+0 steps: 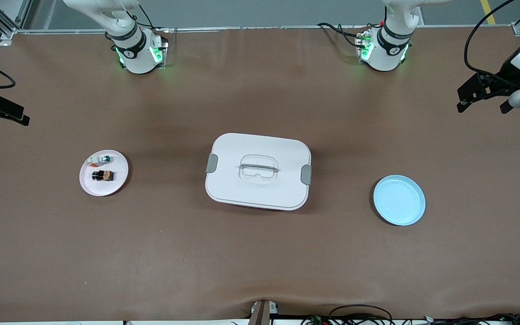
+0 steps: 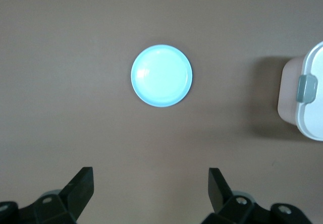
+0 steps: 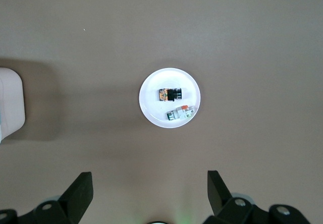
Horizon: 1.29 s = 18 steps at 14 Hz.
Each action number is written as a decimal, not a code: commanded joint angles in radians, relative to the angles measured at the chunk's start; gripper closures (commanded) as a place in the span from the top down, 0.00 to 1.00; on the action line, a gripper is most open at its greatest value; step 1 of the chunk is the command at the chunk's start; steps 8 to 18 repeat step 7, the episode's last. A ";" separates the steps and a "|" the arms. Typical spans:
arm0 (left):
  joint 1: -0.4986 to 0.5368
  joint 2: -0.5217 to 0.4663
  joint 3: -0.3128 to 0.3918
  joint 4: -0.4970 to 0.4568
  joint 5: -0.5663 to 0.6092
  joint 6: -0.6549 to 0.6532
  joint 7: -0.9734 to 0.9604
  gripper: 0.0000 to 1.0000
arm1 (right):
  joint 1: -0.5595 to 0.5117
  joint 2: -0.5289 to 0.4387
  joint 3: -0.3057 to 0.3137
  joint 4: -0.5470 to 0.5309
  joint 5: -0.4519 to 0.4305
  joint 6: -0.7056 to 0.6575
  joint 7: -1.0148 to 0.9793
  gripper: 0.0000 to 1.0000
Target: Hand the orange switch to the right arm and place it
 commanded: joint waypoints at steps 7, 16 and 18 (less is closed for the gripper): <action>0.002 0.088 -0.016 0.093 -0.013 -0.103 0.002 1.00 | -0.025 -0.098 -0.001 -0.101 0.000 0.016 0.005 1.00; 0.002 0.088 -0.016 0.093 -0.013 -0.103 0.002 1.00 | -0.025 -0.098 -0.001 -0.101 0.000 0.016 0.005 1.00; 0.002 0.088 -0.016 0.093 -0.013 -0.103 0.002 1.00 | -0.025 -0.098 -0.001 -0.101 0.000 0.016 0.005 1.00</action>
